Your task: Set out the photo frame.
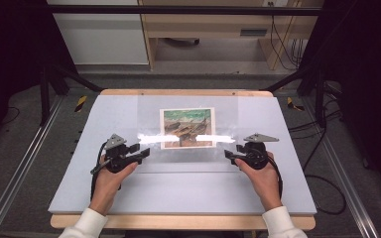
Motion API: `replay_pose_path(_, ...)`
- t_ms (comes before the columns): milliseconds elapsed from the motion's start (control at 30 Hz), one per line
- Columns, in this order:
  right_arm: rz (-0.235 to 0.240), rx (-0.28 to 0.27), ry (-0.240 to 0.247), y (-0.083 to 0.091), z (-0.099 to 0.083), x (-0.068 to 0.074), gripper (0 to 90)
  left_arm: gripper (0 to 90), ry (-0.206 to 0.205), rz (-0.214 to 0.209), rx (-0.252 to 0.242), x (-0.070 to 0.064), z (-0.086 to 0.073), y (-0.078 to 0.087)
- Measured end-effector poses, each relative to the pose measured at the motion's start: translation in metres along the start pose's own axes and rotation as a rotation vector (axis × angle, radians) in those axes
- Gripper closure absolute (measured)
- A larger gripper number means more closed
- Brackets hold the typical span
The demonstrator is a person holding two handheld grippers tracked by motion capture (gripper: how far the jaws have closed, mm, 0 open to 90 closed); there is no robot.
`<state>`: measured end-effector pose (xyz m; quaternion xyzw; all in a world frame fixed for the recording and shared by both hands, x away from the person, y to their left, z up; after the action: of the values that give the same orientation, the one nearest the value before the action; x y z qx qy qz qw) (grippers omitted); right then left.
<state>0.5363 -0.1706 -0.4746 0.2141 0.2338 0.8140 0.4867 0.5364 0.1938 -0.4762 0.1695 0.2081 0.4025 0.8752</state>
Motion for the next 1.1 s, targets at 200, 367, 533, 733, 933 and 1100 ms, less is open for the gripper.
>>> replay_pose_path(200, -0.006, 0.002, 0.0, 0.004, -0.003, 0.001, 47.3, 51.8, 0.0, 0.004, 0.005, -0.002, -0.002, 0.004)
replay_pose_path(367, -0.008, 0.002, 0.003, 0.006, -0.005, 0.001, 49.2, 52.9, -0.005, 0.008, 0.003, -0.003, -0.005, 0.006)
replay_pose_path(533, -0.01, 0.001, 0.021, 0.008, -0.009, 0.001, 52.4, 56.5, -0.006, 0.009, 0.002, -0.005, -0.008, 0.009)
replay_pose_path(733, -0.027, 0.005, 0.028, 0.011, -0.013, 0.003, 54.8, 58.4, -0.007, 0.019, 0.002, -0.007, -0.011, 0.012)
replay_pose_path(933, -0.026, 0.007, 0.031, 0.012, -0.014, 0.003, 55.9, 59.1, -0.006, 0.02, 0.002, -0.008, -0.012, 0.013)
replay_pose_path(1100, -0.024, 0.009, 0.032, 0.014, -0.016, 0.003, 57.6, 60.7, 0.0, 0.016, 0.005, -0.008, -0.014, 0.014)
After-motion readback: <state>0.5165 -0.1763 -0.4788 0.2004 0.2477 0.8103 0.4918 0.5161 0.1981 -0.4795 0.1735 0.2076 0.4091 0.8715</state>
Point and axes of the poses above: each handheld gripper's, and its own axes: y roughly backward along the jaws, z roughly out of its top, x roughly to its left, the point moved 6 cm from there along -y, roughly forward along the jaws, and after that the axes turned 4 degrees about -z, right-handed, at the moved point
